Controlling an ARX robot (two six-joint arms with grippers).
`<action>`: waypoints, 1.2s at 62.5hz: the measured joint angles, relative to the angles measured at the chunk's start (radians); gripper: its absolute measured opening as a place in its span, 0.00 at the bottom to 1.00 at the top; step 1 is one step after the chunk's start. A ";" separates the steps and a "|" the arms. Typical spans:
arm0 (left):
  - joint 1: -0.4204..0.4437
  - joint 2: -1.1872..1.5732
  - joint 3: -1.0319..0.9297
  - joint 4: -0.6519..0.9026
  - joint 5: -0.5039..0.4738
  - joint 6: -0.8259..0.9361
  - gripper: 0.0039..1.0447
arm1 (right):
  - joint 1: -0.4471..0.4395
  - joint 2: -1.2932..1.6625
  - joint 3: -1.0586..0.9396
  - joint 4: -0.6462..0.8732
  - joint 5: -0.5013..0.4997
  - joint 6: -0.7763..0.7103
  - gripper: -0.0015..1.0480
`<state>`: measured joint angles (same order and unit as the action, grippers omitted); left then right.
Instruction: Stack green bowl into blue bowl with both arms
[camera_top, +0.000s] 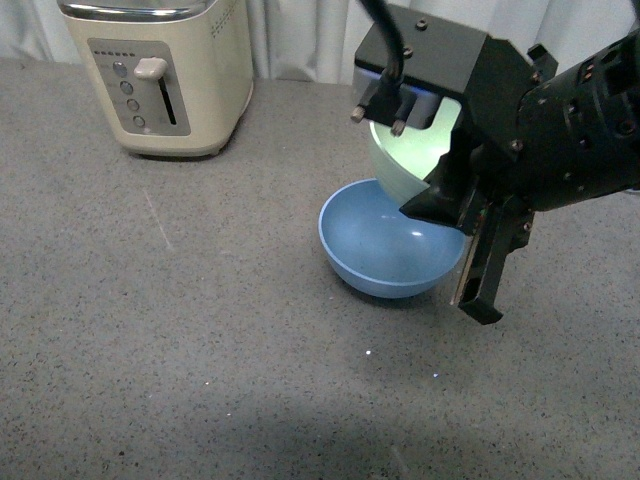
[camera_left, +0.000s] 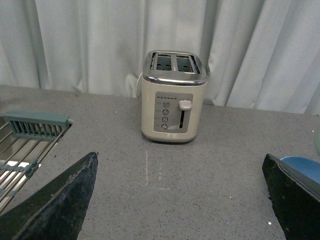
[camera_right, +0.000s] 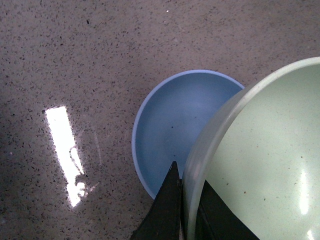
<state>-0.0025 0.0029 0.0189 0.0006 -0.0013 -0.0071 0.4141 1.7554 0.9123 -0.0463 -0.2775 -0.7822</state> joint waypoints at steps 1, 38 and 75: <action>0.000 0.000 0.000 0.000 0.000 0.000 0.94 | 0.003 0.005 0.002 0.001 0.003 -0.002 0.02; 0.000 0.000 0.000 0.000 0.000 0.000 0.94 | 0.052 0.137 0.071 -0.003 0.084 -0.063 0.02; 0.000 0.000 0.000 0.000 0.000 0.000 0.94 | -0.048 -0.163 -0.043 0.145 0.193 0.452 0.93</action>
<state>-0.0025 0.0029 0.0189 0.0006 -0.0013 -0.0071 0.3660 1.5929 0.8692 0.0986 -0.0841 -0.3302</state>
